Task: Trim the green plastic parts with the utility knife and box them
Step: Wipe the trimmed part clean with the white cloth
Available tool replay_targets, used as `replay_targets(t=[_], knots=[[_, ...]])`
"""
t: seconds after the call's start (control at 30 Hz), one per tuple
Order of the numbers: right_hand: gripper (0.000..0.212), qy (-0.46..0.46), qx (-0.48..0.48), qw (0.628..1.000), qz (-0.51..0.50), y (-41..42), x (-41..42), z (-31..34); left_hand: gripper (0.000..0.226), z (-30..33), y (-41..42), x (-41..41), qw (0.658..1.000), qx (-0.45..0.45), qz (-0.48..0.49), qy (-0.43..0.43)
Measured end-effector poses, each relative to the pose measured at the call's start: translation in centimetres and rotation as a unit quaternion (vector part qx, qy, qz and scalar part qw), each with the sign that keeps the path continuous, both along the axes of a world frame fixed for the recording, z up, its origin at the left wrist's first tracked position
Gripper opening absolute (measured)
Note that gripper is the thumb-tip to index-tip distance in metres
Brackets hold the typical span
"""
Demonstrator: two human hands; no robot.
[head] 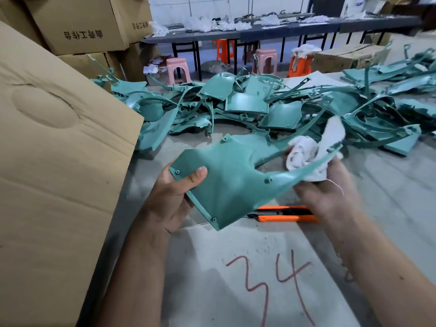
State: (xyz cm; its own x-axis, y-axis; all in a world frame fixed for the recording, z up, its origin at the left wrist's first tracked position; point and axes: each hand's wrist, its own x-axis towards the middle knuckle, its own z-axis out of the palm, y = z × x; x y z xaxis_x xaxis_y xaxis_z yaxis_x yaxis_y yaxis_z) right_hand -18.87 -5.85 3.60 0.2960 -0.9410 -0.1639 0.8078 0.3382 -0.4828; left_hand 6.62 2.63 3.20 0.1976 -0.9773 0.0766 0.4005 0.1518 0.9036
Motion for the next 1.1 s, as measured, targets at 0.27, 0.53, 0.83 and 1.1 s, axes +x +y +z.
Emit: replay_targets(t=[0.27, 0.53, 0.83, 1.1], knots=[[0.040, -0.068, -0.046, 0.995, 0.062, 1.3, 3.8, 0.9, 0.018, 0.1, -1.2, -2.4, 0.965, 0.174, 0.007, 0.196], [0.026, -0.030, -0.117, 0.993, 0.004, 0.2, 2.0, 0.8, 0.026, 0.4, -1.1, -2.2, 0.967, 0.169, 0.032, 0.189], [0.010, -0.025, 0.022, 0.990, -0.140, -1.2, 1.6, 0.6, 0.079, -0.5, 0.0, 0.0, 0.955, -0.024, 0.014, -0.296], [0.010, 0.030, 0.068, 0.983, -0.171, -1.2, 2.1, 0.4, 0.024, -1.6, -1.3, -3.5, 0.842, -0.174, 0.156, -0.486]])
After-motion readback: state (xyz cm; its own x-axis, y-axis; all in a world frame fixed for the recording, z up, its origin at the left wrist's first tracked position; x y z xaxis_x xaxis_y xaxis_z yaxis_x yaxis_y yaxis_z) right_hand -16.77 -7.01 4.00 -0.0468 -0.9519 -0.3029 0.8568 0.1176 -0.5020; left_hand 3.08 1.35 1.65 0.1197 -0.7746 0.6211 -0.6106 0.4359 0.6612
